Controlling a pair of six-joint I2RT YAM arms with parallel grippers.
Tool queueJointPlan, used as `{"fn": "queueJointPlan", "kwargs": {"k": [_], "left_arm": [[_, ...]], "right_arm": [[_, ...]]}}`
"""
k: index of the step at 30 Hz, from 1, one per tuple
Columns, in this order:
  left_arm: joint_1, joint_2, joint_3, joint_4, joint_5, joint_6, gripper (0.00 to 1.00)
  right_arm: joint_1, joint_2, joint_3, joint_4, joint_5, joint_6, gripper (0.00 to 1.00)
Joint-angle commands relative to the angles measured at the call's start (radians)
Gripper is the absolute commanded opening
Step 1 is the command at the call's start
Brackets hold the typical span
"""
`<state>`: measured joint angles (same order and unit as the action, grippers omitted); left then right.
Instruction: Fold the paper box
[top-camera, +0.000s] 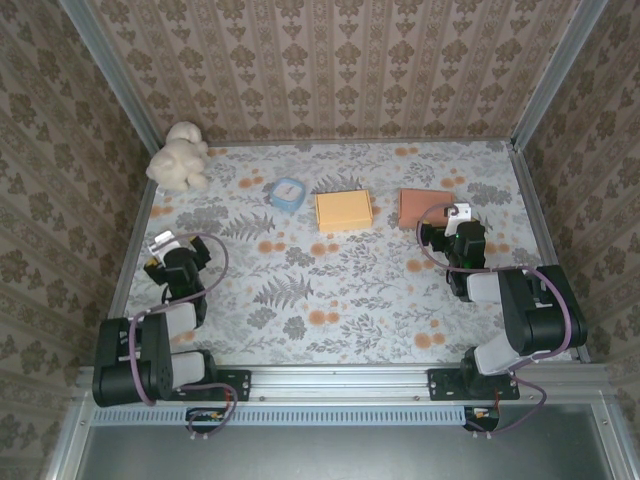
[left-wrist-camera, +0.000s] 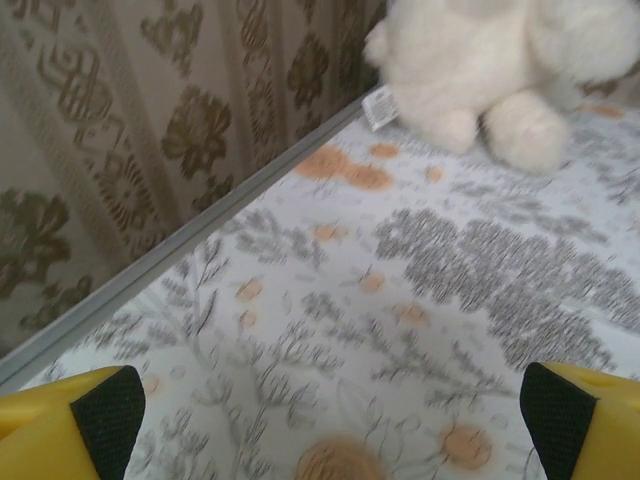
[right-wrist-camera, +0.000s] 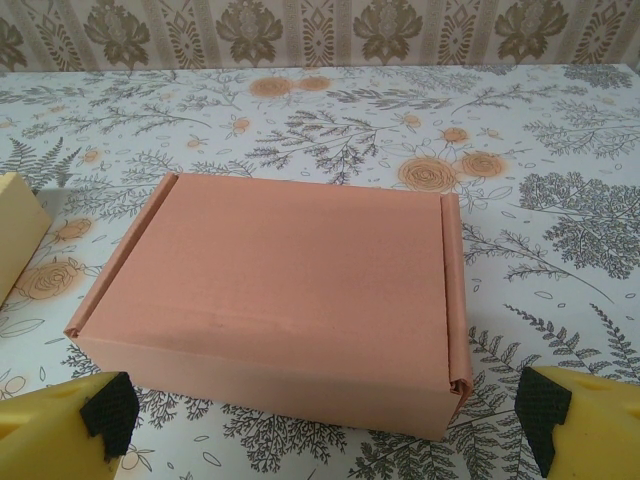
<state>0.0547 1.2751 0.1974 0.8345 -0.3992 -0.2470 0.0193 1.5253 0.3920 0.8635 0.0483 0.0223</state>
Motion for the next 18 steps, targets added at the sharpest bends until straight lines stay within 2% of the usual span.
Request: {"fn": "queueJointPlan", "kwargs": {"k": [1,2,4,9,11,14,16,18], "left_arm": [[0.013,0.111,-0.026,0.266,0.111,0.069,1.00],[0.013,0.149,-0.027,0.334,0.144,0.098,1.00],[0.011,0.153,-0.024,0.327,0.211,0.124,1.00],[-0.009,0.161,-0.007,0.312,0.231,0.157,1.00],[-0.037,0.186,0.003,0.321,0.262,0.203,1.00],[-0.100,0.302,0.026,0.428,0.319,0.324,1.00],[-0.142,0.251,0.056,0.284,0.337,0.370,1.00],[-0.164,0.273,0.064,0.307,0.331,0.401,1.00]], "right_arm": [[-0.002,0.004,0.015,-0.007,0.016,0.010,1.00],[-0.004,0.004,0.015,-0.006,0.016,0.010,1.00],[-0.002,0.004,0.015,-0.007,0.016,0.010,1.00],[-0.002,0.004,0.015,-0.008,0.016,0.010,1.00],[-0.002,0.004,0.015,-0.007,0.016,0.010,1.00],[-0.002,0.003,0.015,-0.007,0.016,0.010,1.00],[-0.003,0.004,0.015,-0.006,0.017,0.010,1.00],[-0.002,0.004,0.015,-0.007,0.016,0.010,1.00]]}}
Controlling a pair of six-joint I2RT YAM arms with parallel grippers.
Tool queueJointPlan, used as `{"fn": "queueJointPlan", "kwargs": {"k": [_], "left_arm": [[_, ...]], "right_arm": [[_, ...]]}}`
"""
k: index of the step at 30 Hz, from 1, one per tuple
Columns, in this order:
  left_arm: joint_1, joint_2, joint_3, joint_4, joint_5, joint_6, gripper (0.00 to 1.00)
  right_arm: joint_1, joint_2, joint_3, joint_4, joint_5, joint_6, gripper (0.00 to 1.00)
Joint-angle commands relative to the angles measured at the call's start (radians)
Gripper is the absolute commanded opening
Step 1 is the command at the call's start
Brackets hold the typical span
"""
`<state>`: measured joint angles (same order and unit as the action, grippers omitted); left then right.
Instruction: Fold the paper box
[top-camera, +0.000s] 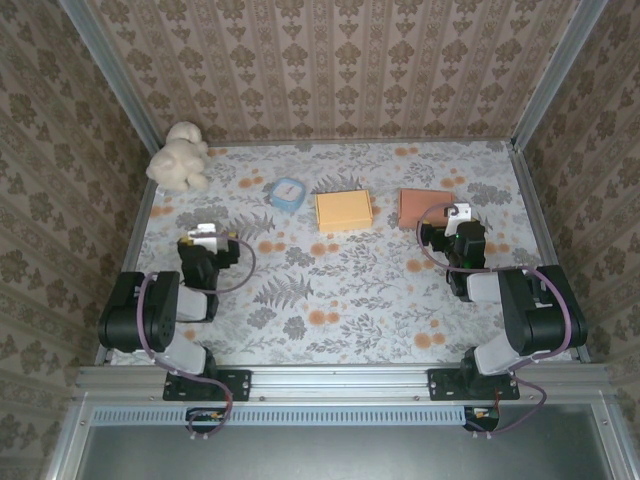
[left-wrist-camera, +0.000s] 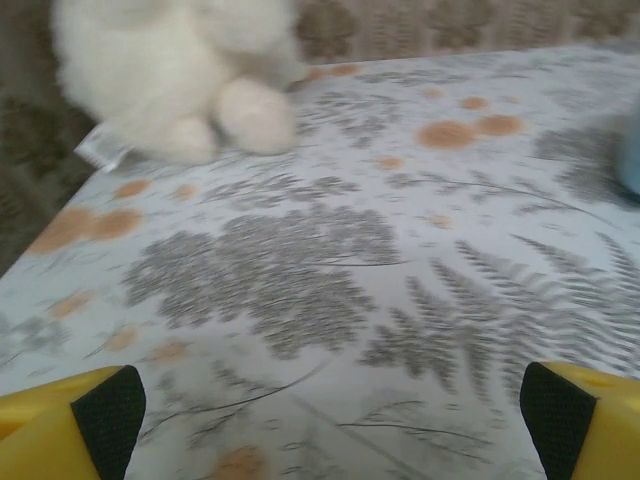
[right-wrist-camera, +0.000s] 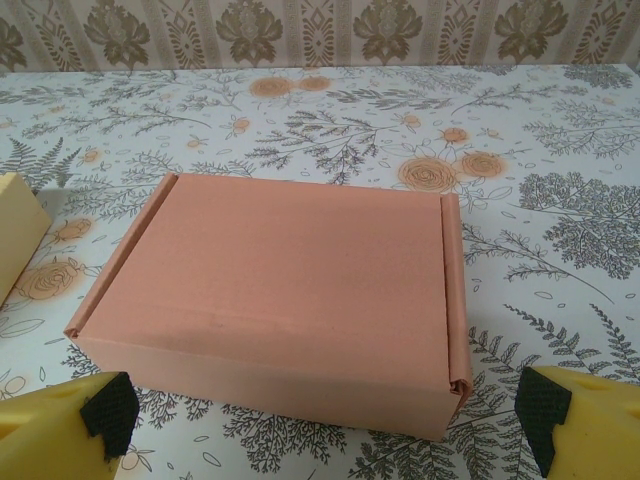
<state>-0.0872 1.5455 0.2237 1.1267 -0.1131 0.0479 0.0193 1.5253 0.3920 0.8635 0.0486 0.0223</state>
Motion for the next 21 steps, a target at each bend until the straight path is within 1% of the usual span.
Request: {"fn": "queueJointPlan", "kwargs": {"k": [1,5,9,11,13,14,21], "left_arm": [[-0.021,-0.003,0.036,0.009,0.033,0.098,1.00],[-0.011,-0.007,0.079,-0.073,0.026,0.082,1.00],[0.010,-0.010,0.124,-0.159,0.052,0.066,1.00],[0.038,-0.010,0.156,-0.224,0.102,0.046,1.00],[0.090,-0.008,0.188,-0.283,0.174,0.004,1.00],[0.097,-0.008,0.186,-0.278,0.188,0.002,1.00],[0.093,-0.007,0.189,-0.283,0.178,0.001,1.00]], "right_arm": [[-0.002,0.004,0.015,-0.007,0.016,0.010,1.00],[-0.002,0.004,0.015,-0.006,0.016,0.010,1.00],[-0.002,0.004,0.015,-0.006,0.015,0.010,1.00],[-0.002,0.004,0.015,-0.006,0.015,0.010,1.00],[-0.002,0.004,0.015,-0.007,0.016,0.010,1.00],[-0.002,0.004,0.015,-0.006,0.015,0.010,1.00],[-0.002,0.004,0.015,-0.006,0.015,0.010,1.00]]}}
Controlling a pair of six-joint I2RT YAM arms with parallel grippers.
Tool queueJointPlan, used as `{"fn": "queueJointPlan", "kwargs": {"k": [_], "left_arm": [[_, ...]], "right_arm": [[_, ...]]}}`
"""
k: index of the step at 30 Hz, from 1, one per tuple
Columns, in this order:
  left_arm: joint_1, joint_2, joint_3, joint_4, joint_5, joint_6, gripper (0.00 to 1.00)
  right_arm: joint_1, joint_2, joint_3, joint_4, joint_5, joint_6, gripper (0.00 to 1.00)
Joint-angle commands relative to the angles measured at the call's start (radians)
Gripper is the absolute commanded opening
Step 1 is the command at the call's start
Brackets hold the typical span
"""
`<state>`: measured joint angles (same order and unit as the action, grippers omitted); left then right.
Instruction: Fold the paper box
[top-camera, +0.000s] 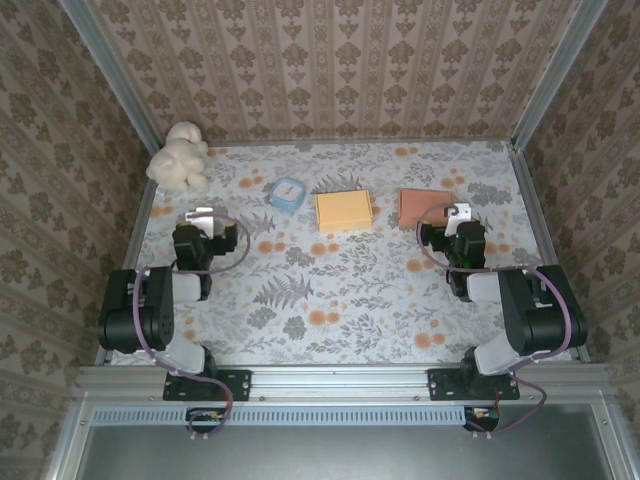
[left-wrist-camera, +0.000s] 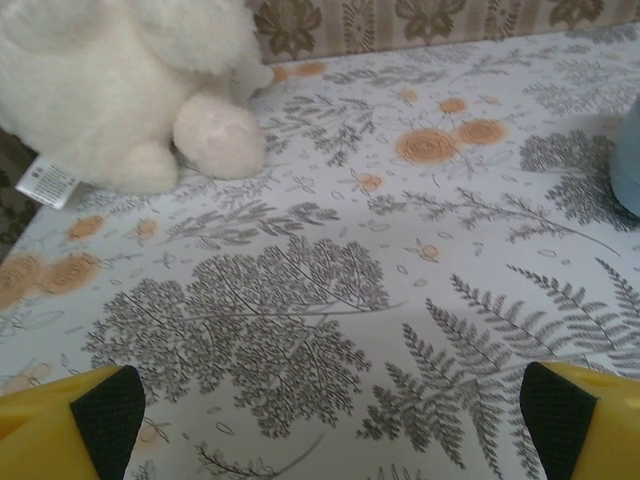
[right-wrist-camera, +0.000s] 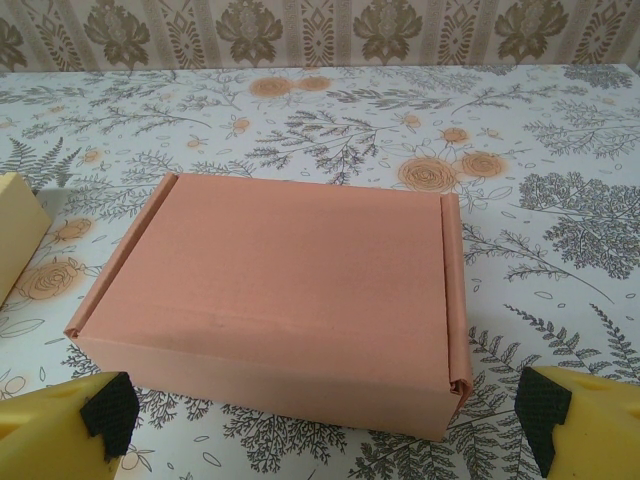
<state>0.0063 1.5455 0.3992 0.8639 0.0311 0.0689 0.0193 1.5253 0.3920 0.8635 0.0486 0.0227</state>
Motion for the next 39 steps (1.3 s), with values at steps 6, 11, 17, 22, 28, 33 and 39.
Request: {"fn": "queueJointPlan", "kwargs": {"k": [6,11,17,22,28,33,39], "left_arm": [[-0.012,-0.008,0.010,-0.016,0.009,-0.009,1.00],[-0.033,-0.009,0.006,-0.010,-0.029,0.003,1.00],[-0.106,-0.005,-0.079,0.157,-0.169,0.049,1.00],[-0.124,-0.004,-0.098,0.200,-0.198,0.057,1.00],[-0.151,0.030,-0.228,0.457,-0.079,0.131,1.00],[-0.150,0.026,-0.226,0.448,-0.080,0.128,1.00],[-0.098,-0.009,-0.136,0.252,-0.021,0.086,1.00]], "right_arm": [[-0.003,0.004,0.015,-0.007,0.016,0.010,1.00],[-0.002,0.004,0.015,-0.008,0.015,0.009,1.00],[-0.002,0.004,0.015,-0.008,0.016,0.010,1.00],[-0.002,0.004,0.015,-0.008,0.015,0.010,1.00],[-0.002,0.004,0.015,-0.008,0.016,0.010,1.00],[-0.002,0.004,0.015,-0.008,0.015,0.010,1.00],[-0.002,0.004,0.015,-0.007,0.015,0.010,1.00]]}}
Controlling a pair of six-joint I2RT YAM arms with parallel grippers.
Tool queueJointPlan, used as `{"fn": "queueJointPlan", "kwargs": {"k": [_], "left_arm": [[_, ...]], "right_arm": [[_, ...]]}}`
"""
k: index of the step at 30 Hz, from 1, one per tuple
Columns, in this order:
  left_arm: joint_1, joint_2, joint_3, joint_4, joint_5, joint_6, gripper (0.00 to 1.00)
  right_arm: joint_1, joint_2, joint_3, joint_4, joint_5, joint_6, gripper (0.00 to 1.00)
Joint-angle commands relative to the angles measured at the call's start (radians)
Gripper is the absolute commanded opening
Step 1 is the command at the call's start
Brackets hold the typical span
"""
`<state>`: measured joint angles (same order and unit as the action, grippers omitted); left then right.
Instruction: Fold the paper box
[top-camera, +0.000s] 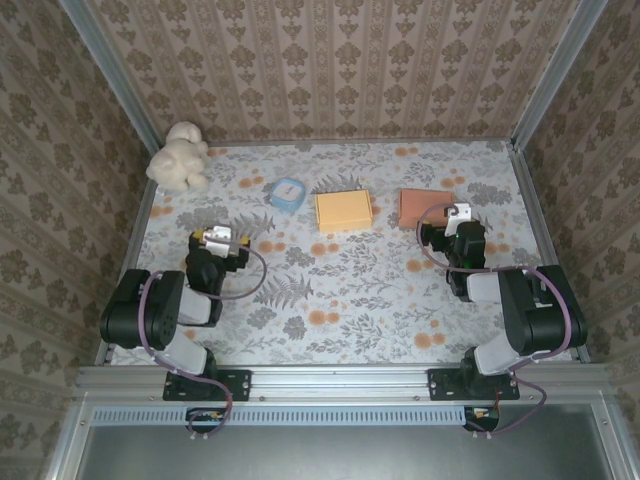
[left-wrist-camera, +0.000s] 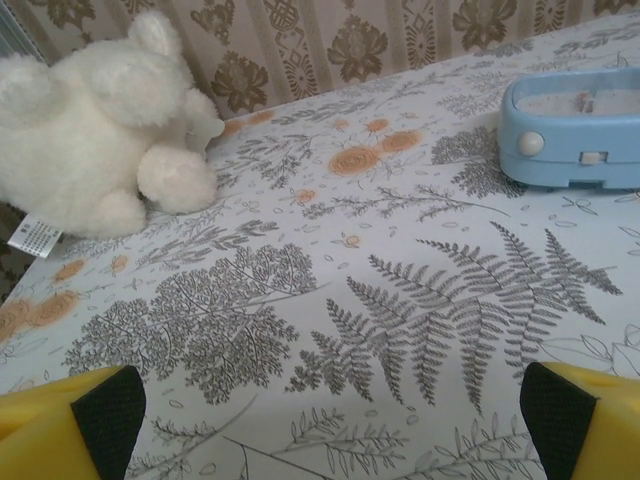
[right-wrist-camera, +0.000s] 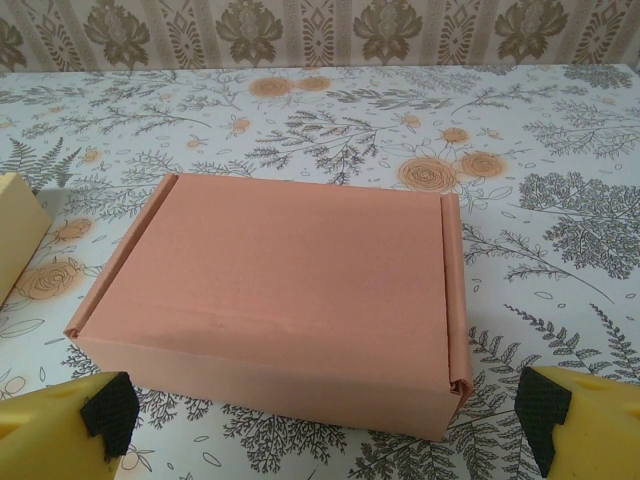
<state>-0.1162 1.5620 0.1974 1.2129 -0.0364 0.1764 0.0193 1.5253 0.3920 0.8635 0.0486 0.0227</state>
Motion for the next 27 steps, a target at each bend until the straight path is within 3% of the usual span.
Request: {"fn": "queueJointPlan", "kwargs": {"k": [1,2,3,4,27], "left_arm": [[0.043,-0.034,0.139,-0.234,0.054,-0.046,1.00],[0.074,-0.029,0.210,-0.361,0.068,-0.081,1.00],[0.132,-0.025,0.222,-0.389,0.111,-0.140,1.00],[0.136,-0.022,0.225,-0.381,0.095,-0.138,1.00],[0.110,-0.024,0.223,-0.385,0.058,-0.126,1.00]], "right_arm": [[-0.002,0.004,0.015,-0.007,0.016,0.010,1.00],[-0.002,0.004,0.014,-0.008,0.016,0.010,1.00],[-0.003,0.004,0.015,-0.006,0.016,0.010,1.00],[-0.002,0.003,0.015,-0.007,0.016,0.010,1.00],[-0.003,0.005,0.016,-0.008,0.016,0.010,1.00]]}}
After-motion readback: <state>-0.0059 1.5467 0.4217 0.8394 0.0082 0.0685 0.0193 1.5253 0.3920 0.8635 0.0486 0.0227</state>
